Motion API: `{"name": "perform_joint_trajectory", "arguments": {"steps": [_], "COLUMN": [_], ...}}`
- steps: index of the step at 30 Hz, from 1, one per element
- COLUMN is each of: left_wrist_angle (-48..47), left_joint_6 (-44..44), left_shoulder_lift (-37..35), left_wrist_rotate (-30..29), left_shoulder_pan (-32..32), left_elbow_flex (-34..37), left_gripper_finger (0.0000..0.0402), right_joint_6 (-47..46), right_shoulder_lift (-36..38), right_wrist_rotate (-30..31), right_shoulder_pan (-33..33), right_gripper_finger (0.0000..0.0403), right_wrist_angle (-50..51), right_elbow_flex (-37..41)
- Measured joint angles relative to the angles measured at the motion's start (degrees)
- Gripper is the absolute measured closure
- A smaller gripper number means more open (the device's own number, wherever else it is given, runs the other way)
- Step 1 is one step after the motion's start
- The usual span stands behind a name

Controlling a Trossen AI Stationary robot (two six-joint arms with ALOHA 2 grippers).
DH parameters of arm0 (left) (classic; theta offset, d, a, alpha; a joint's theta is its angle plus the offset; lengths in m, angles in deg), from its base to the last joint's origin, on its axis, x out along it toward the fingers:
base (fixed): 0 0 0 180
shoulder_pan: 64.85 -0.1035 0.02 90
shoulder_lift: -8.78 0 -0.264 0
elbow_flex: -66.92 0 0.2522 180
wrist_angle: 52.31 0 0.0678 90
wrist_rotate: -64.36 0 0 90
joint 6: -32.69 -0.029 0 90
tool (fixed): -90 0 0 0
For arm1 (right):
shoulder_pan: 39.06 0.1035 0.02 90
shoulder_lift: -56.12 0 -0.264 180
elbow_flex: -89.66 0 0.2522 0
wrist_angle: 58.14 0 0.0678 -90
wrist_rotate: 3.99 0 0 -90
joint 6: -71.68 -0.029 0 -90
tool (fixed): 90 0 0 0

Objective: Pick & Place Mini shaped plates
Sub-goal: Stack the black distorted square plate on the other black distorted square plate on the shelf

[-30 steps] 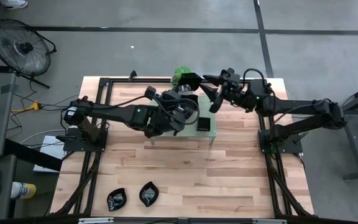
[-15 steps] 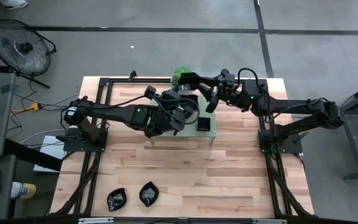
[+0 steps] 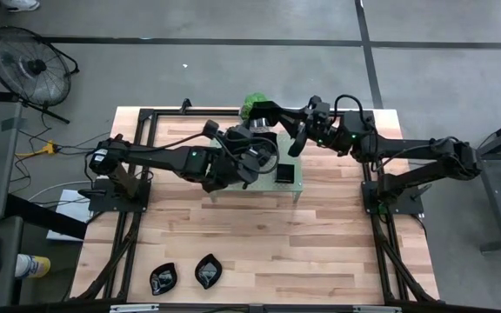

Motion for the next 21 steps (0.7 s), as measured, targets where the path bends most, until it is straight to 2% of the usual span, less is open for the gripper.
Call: {"name": "perform_joint_trajectory", "arguments": {"steps": [21], "left_wrist_angle": [3.95], "left_joint_6": [-1.70], "left_shoulder_lift": [0.44], "left_wrist_rotate": [5.36], "left_shoulder_pan": [-1.14], "left_elbow_flex": [0.00], "left_gripper_finger": [0.0402], "right_joint_6": [0.46], "right_shoulder_lift": [0.07], "right_wrist_rotate": [2.40], "right_shoulder_pan": [-0.07], "right_gripper_finger": [0.0399], "right_wrist_angle": [-0.13], "right_elbow_flex": [0.00]}}
